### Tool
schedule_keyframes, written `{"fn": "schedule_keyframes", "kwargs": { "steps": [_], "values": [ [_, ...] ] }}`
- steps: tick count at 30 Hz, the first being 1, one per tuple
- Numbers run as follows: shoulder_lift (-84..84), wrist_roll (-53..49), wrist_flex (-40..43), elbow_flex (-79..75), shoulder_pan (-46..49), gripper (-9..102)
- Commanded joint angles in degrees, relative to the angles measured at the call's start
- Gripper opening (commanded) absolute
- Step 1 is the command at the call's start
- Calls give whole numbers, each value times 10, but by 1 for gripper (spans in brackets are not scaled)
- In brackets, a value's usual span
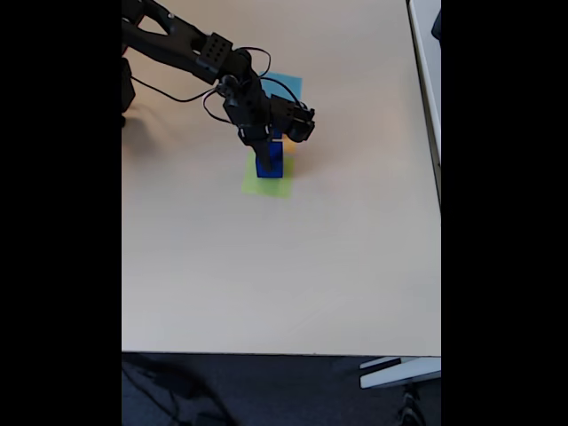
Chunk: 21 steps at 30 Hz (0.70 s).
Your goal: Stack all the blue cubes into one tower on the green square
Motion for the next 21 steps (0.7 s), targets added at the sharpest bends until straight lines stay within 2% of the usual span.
{"fn": "schedule_keyframes", "kwargs": {
  "steps": [1,21],
  "values": [
    [8,-7,-13,-7,4,18],
    [9,-11,-27,-4,-2,21]
  ]
}}
